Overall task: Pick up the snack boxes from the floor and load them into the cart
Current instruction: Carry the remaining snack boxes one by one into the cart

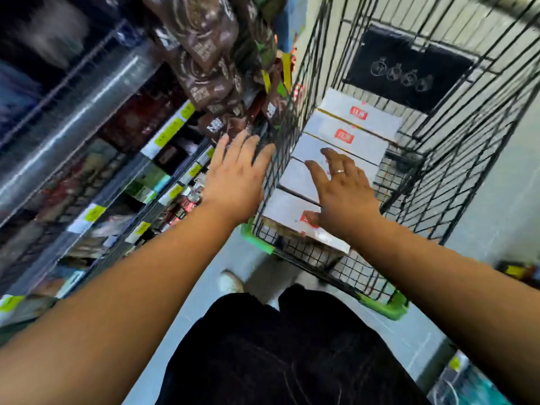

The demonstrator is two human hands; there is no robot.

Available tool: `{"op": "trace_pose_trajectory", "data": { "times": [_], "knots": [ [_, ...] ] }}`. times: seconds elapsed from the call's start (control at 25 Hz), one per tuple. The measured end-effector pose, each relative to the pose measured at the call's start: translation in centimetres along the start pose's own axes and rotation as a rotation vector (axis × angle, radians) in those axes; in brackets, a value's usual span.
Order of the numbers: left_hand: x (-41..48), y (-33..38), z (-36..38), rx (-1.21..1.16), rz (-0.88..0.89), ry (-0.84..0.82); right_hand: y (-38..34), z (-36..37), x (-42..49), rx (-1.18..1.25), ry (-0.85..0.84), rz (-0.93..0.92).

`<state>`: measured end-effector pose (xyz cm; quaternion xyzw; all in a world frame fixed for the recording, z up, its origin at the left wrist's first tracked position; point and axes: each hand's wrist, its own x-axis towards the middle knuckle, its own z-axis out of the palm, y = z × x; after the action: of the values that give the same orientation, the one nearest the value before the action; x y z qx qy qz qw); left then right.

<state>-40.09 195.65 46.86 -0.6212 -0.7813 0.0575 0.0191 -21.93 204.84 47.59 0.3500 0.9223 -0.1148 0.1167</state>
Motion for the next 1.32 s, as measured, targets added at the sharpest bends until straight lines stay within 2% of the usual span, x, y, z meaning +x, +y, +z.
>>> {"op": "trace_pose_trajectory", "data": {
  "times": [0.08,0.24,0.4,0.48,0.72,1.16,1.32],
  "knots": [
    [-3.9,-3.8,-4.7,0.047,-0.165,0.076,-4.2,-4.5,-0.3,-0.044,0.091,-0.141],
    [-11.4,-9.3,-12.5,0.073,-0.313,0.195,-12.8,-11.9,-1.8,-0.025,0.322,-0.369],
    [-23.2,-15.0,-19.6,0.105,-0.53,0.377,-24.5,-17.5,-6.6,-0.058,0.486,-0.605],
    [-30.6,-17.0,-21.3,0.111,-0.629,0.432,-30.7,-18.9,-9.9,-0.058,0.471,-0.704],
    [-55.0,-17.6,-23.4,0.202,-1.027,0.416,-48.3,-17.3,-22.9,-0.004,0.337,-1.027],
    [-88.7,-10.0,-20.7,0.267,-1.716,0.377,-73.1,-6.1,-44.9,-0.106,0.148,-1.678],
    [-99.9,-8.5,-19.5,0.257,-1.935,0.283,-82.8,0.1,-53.0,-0.113,0.076,-1.867]
  ]
}}
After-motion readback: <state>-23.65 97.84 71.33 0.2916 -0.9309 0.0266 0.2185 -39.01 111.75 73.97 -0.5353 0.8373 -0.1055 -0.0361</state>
